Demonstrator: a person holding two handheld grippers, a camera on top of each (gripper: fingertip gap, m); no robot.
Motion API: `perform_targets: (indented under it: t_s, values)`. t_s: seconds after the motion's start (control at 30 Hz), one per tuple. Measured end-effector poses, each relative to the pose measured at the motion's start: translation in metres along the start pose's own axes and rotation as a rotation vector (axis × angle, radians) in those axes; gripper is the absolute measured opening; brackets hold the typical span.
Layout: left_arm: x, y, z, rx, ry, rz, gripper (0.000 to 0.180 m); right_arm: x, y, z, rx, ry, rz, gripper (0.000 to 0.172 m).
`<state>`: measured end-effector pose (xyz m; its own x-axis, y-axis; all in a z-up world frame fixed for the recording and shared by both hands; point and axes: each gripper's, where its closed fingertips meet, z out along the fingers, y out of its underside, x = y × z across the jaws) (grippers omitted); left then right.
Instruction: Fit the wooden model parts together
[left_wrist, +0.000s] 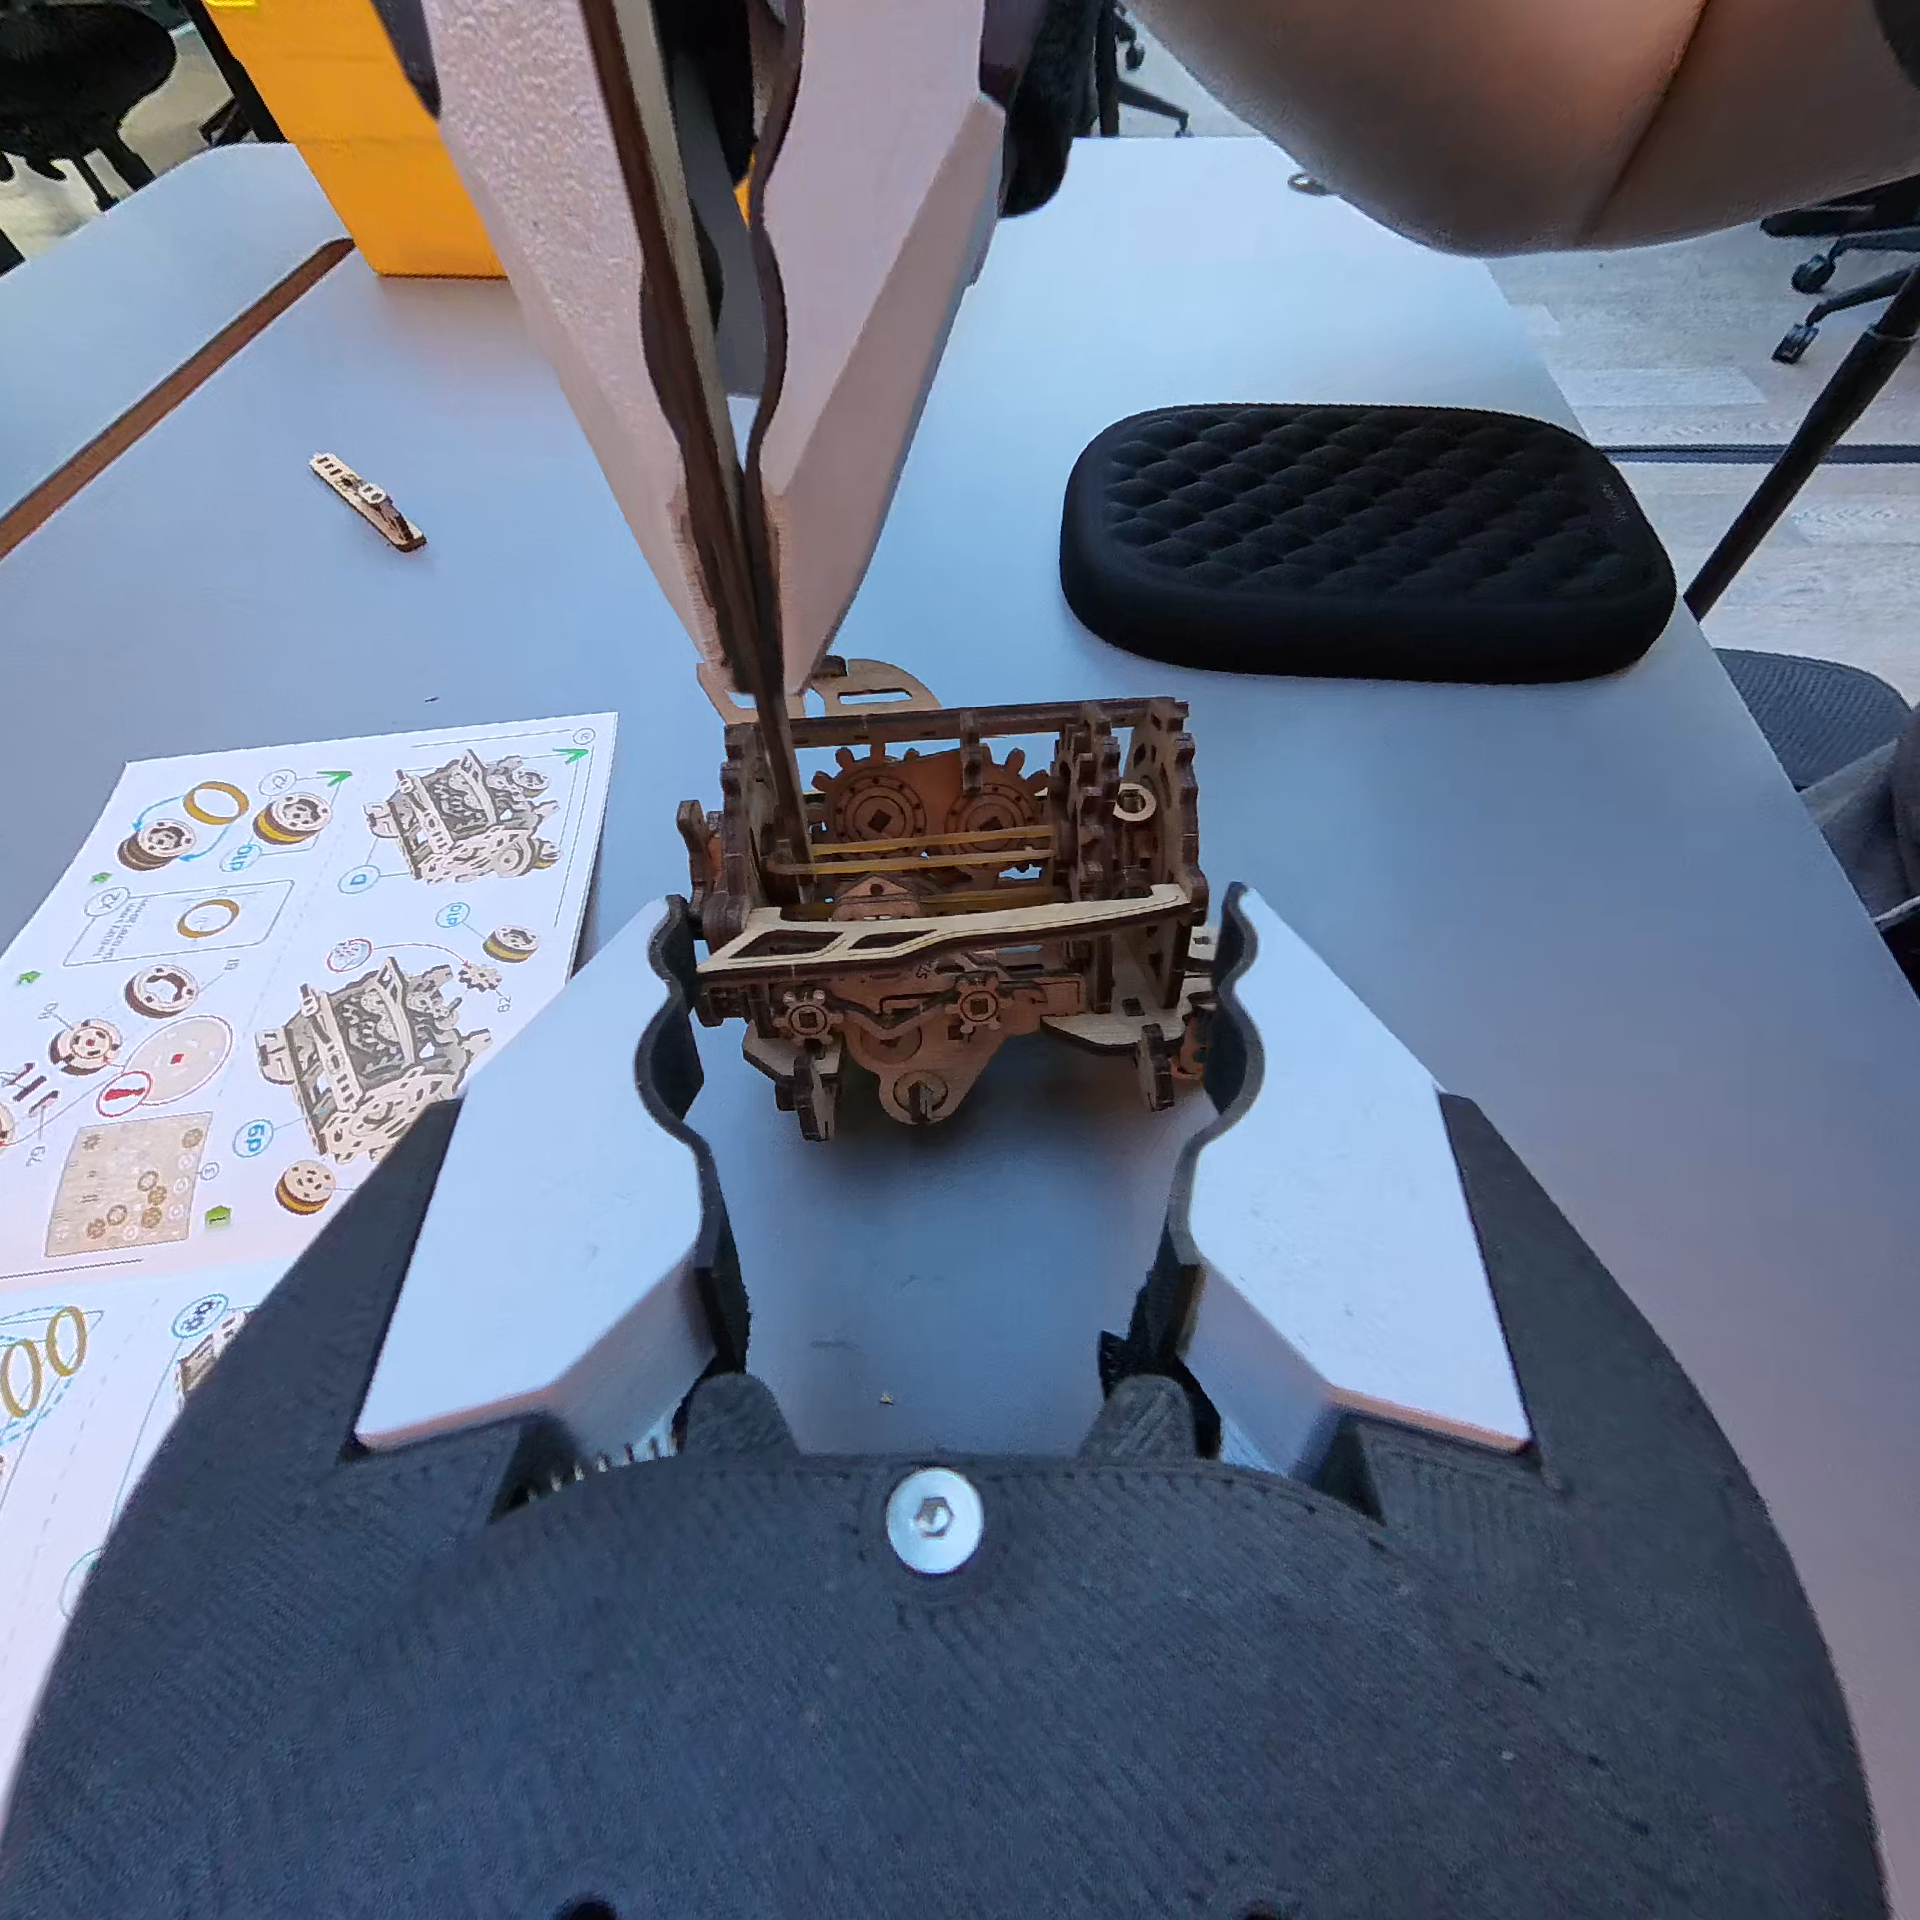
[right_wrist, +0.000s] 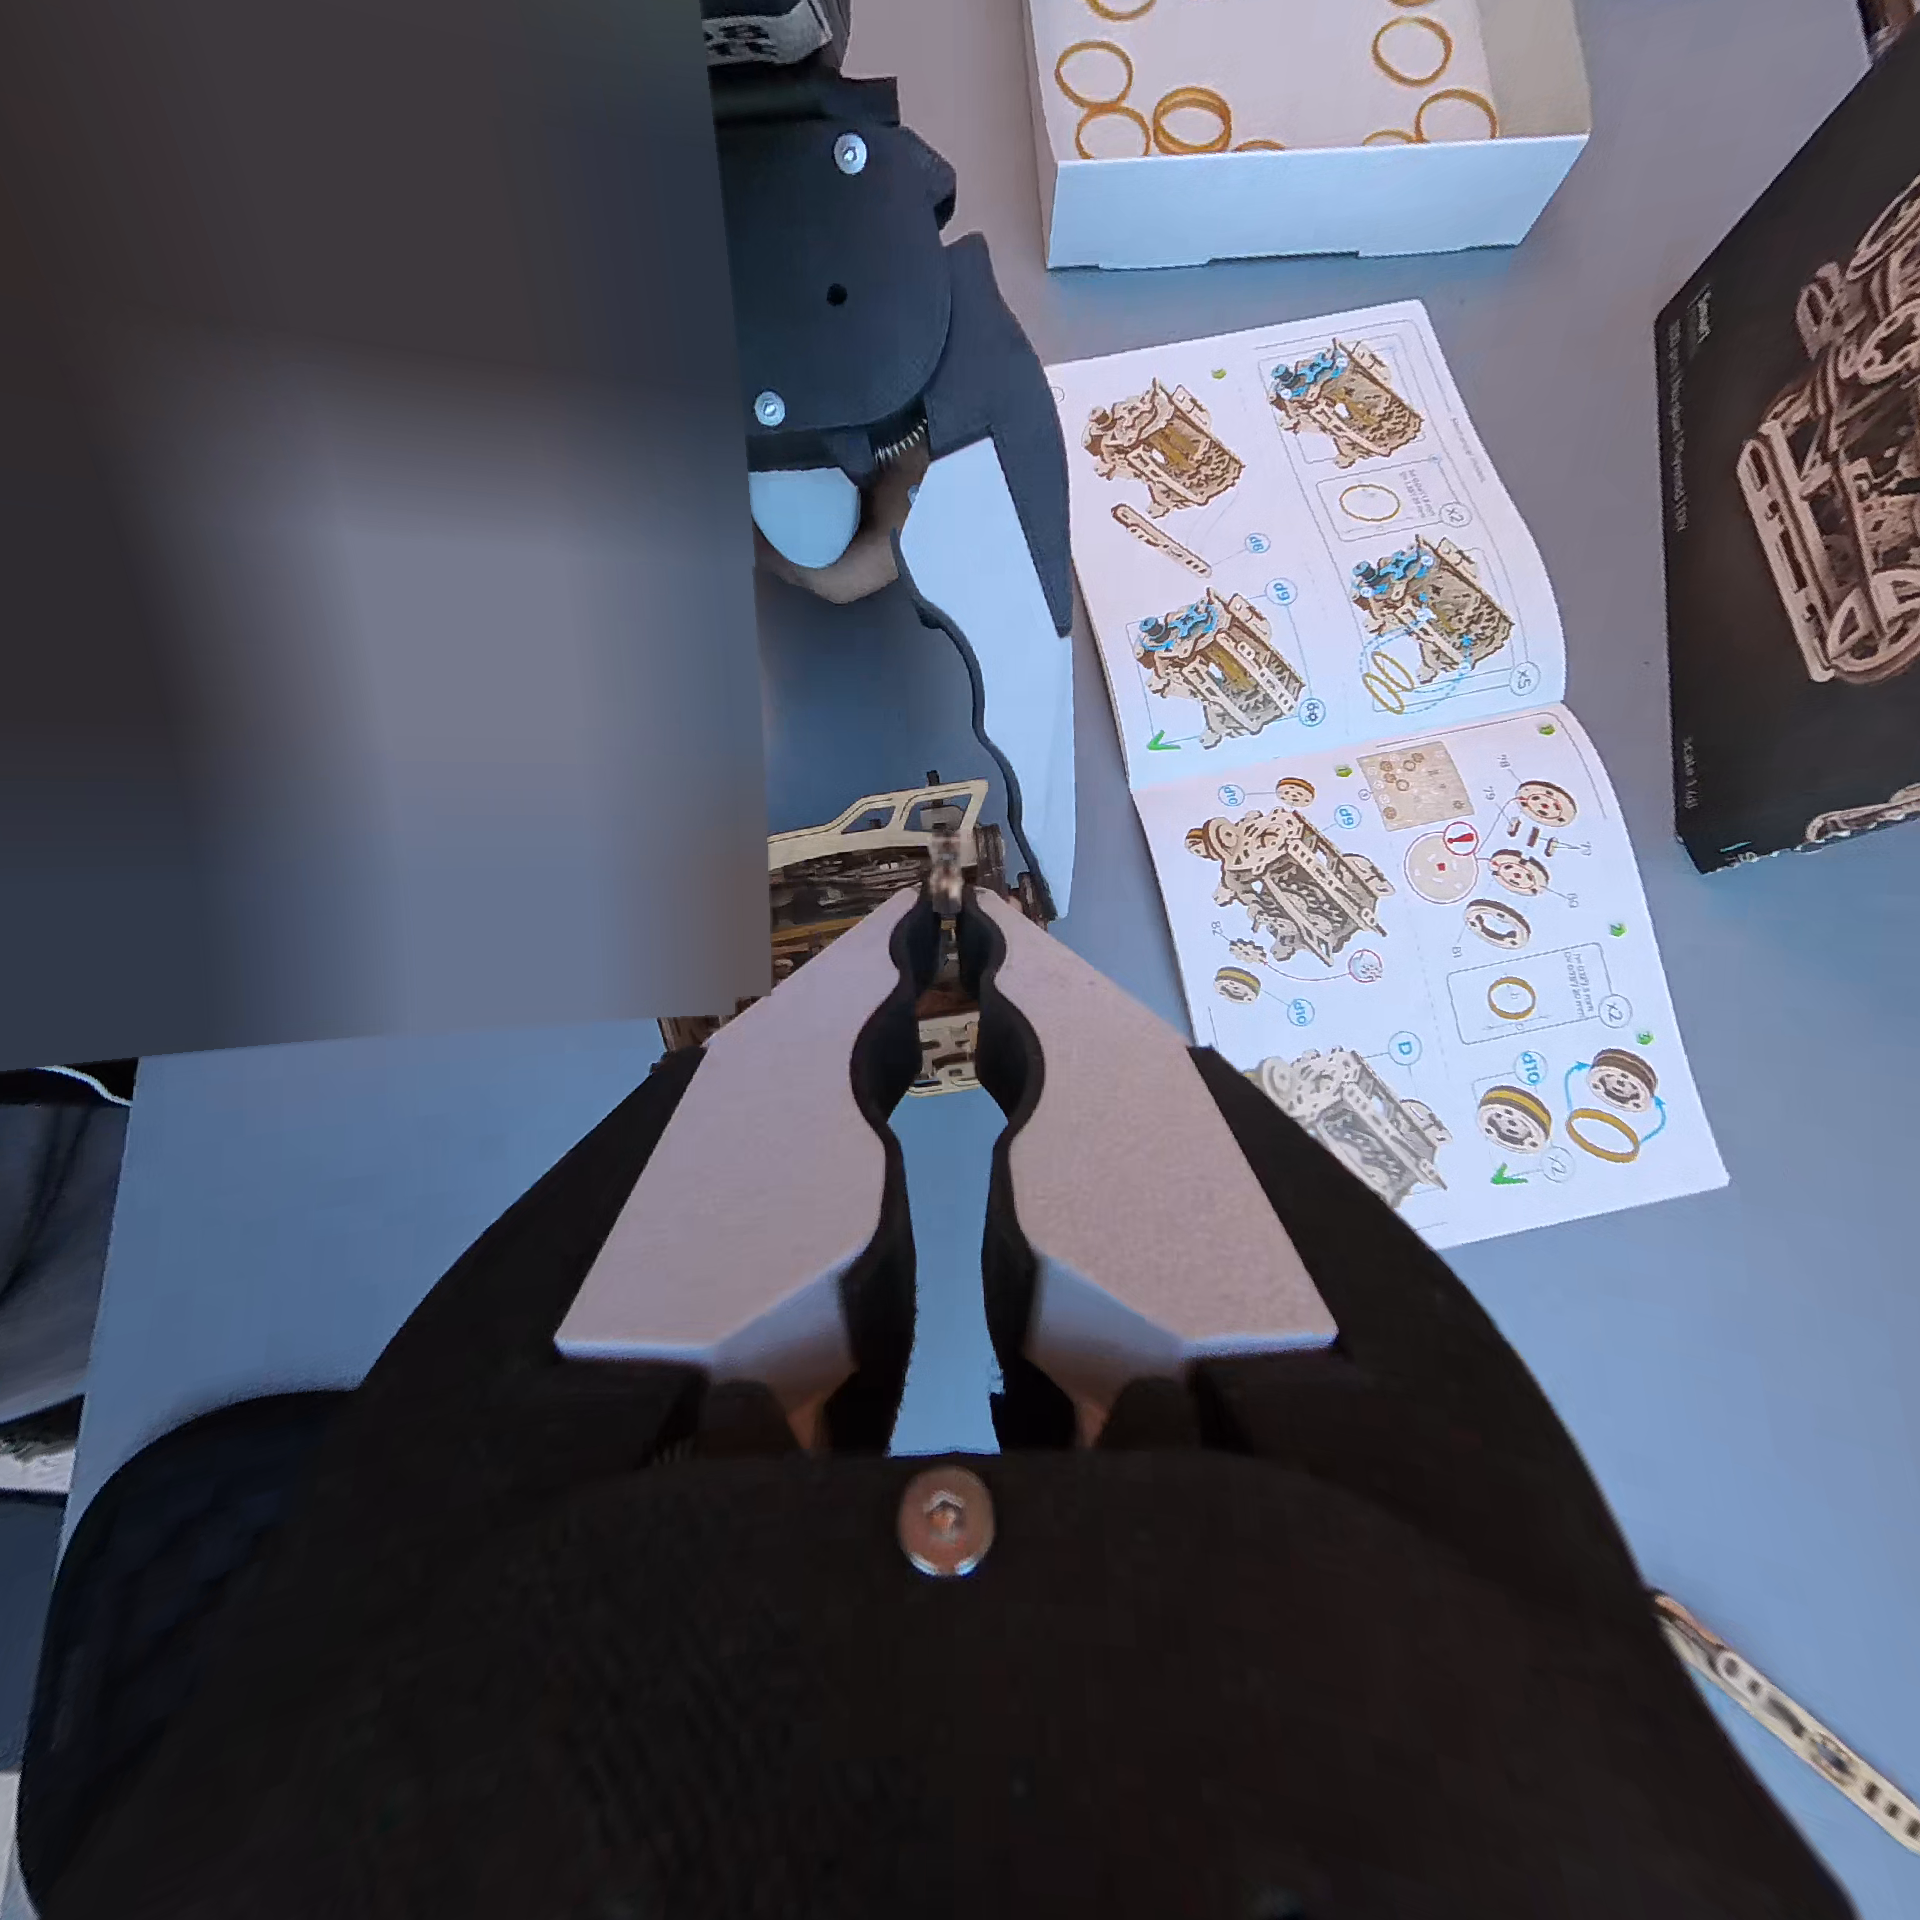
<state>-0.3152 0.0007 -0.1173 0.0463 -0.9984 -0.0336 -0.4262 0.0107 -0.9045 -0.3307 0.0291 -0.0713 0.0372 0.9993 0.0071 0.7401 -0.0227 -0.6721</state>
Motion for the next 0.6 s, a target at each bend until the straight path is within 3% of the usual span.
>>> perform_targets:
  t_s: [0.6]
  values:
    - [-0.0035, -0.0074, -0.0064, 0.046, 0.006, -0.027, 0.094, -0.0008, 0.0048, -0.0052, 0.031, 0.034, -0.013, 0.001]
